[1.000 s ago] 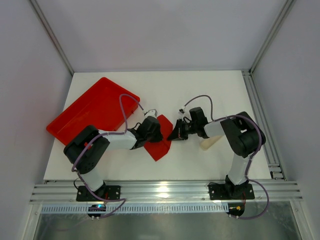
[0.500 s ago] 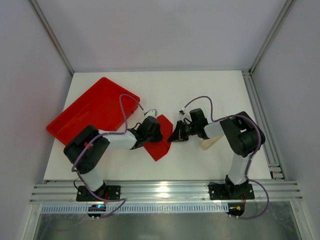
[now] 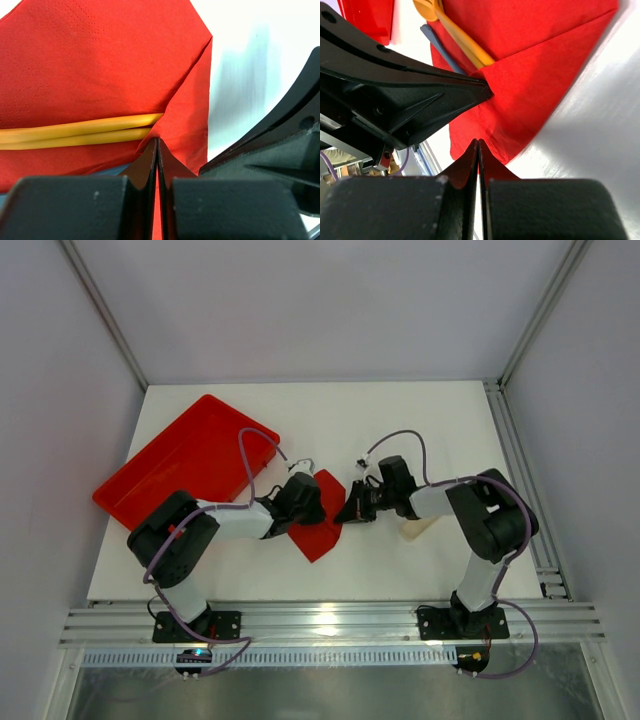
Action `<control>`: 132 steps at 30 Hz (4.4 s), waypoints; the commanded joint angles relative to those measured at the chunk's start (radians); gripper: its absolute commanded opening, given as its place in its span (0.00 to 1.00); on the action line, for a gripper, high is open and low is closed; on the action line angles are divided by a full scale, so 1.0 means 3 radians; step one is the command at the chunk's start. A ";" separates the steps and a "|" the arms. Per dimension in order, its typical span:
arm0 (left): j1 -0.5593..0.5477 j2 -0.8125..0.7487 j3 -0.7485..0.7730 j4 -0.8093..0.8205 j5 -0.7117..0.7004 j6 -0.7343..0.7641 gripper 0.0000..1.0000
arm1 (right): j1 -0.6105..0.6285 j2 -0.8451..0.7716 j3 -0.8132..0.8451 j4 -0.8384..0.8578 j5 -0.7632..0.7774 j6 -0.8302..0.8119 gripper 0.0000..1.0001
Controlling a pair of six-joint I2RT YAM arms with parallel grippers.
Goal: Place the utensils on the paper napkin and roll it up
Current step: Roll the napkin at the center of the board.
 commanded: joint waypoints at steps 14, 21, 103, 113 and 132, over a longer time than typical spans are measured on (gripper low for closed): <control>0.0018 0.0024 0.0040 -0.0036 -0.0040 0.0040 0.00 | 0.0095 0.0141 -0.0254 0.0258 -0.0017 -0.0022 0.04; 0.0018 0.0040 0.0055 -0.0041 -0.0050 0.0045 0.00 | 0.0095 0.0156 -0.0427 0.0350 0.0009 -0.0028 0.04; -0.0049 -0.0604 -0.0097 -0.0220 -0.0096 0.0102 0.08 | 0.0060 0.0248 -0.0090 0.0237 0.0096 -0.0099 0.04; -0.0100 -0.0840 -0.0573 -0.0031 -0.0147 -0.0139 0.00 | 0.0060 0.0253 -0.0090 0.0242 0.0080 -0.0089 0.04; -0.0100 -0.0492 -0.0338 0.0000 -0.0285 -0.0093 0.00 | 0.0055 0.0264 -0.0111 0.0242 0.0090 -0.0094 0.04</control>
